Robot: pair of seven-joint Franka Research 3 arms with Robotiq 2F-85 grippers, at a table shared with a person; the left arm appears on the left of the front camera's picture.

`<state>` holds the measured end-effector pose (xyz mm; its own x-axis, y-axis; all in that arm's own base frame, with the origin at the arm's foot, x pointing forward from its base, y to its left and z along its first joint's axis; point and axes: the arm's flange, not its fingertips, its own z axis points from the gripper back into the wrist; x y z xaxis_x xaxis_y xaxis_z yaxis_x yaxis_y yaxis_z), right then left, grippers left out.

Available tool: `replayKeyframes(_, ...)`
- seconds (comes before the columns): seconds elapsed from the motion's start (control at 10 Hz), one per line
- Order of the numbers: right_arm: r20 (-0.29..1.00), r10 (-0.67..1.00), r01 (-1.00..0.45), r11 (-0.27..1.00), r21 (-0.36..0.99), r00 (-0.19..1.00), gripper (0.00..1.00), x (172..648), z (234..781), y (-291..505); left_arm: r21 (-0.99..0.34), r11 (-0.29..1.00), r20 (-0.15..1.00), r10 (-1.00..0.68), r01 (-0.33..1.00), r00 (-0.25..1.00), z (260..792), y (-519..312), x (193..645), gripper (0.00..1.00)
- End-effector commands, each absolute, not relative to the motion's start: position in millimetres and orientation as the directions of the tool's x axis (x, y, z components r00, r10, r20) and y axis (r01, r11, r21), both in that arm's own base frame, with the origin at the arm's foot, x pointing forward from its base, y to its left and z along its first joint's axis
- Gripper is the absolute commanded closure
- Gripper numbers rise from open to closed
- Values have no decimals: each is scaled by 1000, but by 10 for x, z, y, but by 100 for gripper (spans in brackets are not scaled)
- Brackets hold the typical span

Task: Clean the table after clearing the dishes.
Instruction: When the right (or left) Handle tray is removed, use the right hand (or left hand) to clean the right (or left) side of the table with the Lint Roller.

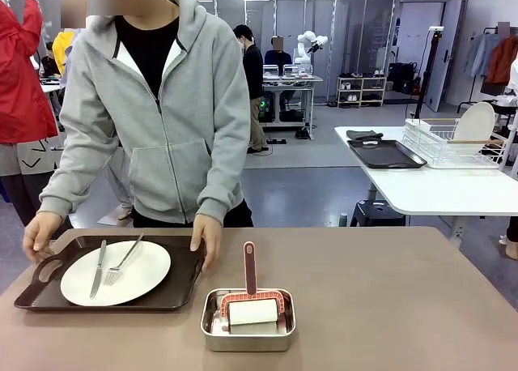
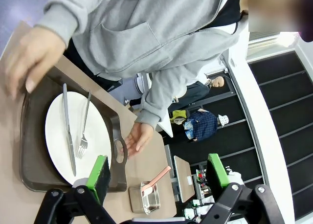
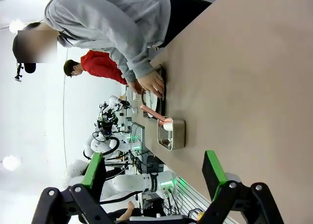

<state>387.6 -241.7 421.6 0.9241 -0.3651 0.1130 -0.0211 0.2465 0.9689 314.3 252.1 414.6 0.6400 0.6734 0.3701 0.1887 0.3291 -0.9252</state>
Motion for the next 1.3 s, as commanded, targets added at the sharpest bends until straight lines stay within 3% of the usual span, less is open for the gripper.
replayKeyframes(0.0,111,-379,-15,246,969,919,0,3873,4234,-2410,-925,319,375,681,206,629,4176,2557,3144,0)
replayKeyframes(1.2,111,-379,-15,246,969,919,0,3873,4234,-2410,-925,319,375,681,206,629,4176,2557,3144,0)
